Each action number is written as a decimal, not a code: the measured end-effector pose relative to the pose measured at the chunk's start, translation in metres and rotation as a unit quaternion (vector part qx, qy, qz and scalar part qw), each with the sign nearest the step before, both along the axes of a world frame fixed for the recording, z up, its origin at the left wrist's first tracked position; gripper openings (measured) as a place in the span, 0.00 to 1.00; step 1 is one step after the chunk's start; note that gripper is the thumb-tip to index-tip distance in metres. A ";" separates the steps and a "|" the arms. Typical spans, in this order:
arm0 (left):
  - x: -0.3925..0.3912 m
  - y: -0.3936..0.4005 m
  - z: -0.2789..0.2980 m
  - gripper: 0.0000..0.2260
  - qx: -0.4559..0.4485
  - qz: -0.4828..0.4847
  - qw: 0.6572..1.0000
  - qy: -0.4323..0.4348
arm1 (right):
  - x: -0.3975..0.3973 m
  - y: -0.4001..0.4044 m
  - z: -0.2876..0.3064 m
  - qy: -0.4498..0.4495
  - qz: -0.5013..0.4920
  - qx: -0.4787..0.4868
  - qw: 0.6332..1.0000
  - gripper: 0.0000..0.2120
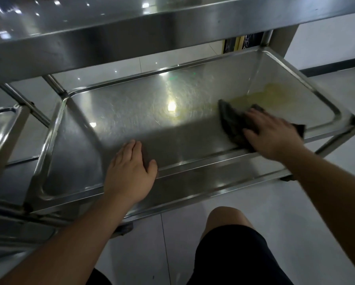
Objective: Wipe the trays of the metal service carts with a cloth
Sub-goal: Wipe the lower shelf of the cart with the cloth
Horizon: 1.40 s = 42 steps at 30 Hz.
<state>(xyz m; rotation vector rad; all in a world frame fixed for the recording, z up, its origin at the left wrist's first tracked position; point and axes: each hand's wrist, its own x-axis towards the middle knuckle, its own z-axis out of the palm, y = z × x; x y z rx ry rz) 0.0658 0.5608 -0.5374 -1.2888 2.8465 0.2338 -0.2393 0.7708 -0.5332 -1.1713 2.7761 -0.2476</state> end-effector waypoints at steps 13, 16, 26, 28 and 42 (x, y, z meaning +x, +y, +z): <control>-0.068 0.060 -0.008 0.28 -0.055 -0.042 0.996 0.058 | 0.083 -0.049 -0.013 -0.013 0.096 -0.014 0.995 0.34; -0.067 0.056 -0.014 0.30 -0.071 -0.044 0.996 0.042 | 0.037 -0.019 -0.013 -0.003 0.107 -0.004 0.994 0.34; -0.069 0.058 -0.021 0.31 -0.098 -0.054 0.991 0.066 | -0.116 0.058 -0.003 -0.024 -0.165 0.051 0.985 0.33; -0.069 0.058 -0.022 0.31 -0.100 -0.055 0.992 0.062 | -0.091 0.038 0.000 -0.039 -0.148 0.035 0.988 0.33; -0.065 0.060 -0.020 0.30 -0.096 -0.046 0.993 0.057 | -0.179 0.043 -0.010 0.001 -0.069 0.007 0.998 0.28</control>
